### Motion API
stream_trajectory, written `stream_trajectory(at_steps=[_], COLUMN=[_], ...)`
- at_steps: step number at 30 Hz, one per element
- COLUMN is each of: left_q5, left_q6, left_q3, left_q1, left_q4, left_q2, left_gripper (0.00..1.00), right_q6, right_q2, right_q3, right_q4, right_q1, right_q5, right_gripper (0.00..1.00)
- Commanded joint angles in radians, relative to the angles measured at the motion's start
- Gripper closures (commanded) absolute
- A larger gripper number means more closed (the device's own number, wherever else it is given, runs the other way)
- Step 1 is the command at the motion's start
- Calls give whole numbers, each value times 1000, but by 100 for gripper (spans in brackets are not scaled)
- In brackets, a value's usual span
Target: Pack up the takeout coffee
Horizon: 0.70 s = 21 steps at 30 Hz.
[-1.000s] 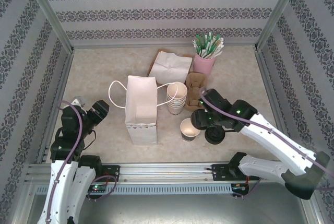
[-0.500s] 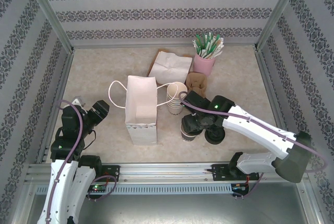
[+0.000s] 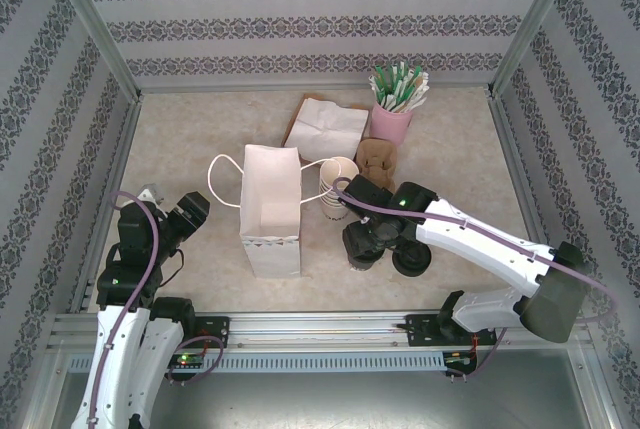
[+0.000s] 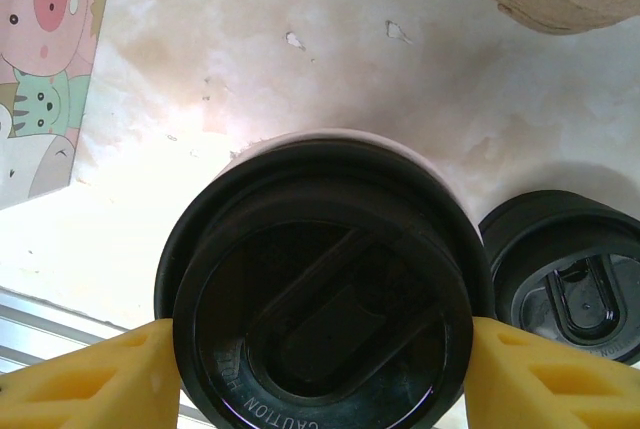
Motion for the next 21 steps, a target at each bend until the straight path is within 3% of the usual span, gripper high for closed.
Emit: stream_trajectory(at_steps=[1,21], left_q5=[9,4], left_q6=[15,13], left_q3=[18,16], left_q1=[10,10], left_q4=[0,3], left_q2=[-1,-1], left_gripper=[23,23], right_q6=[14,16], right_q2=[5,22], right_q3=[3,28], right_q4=[4,-48], right_q1=[15,41], right_q5=[18,103], right_gripper=[33,33])
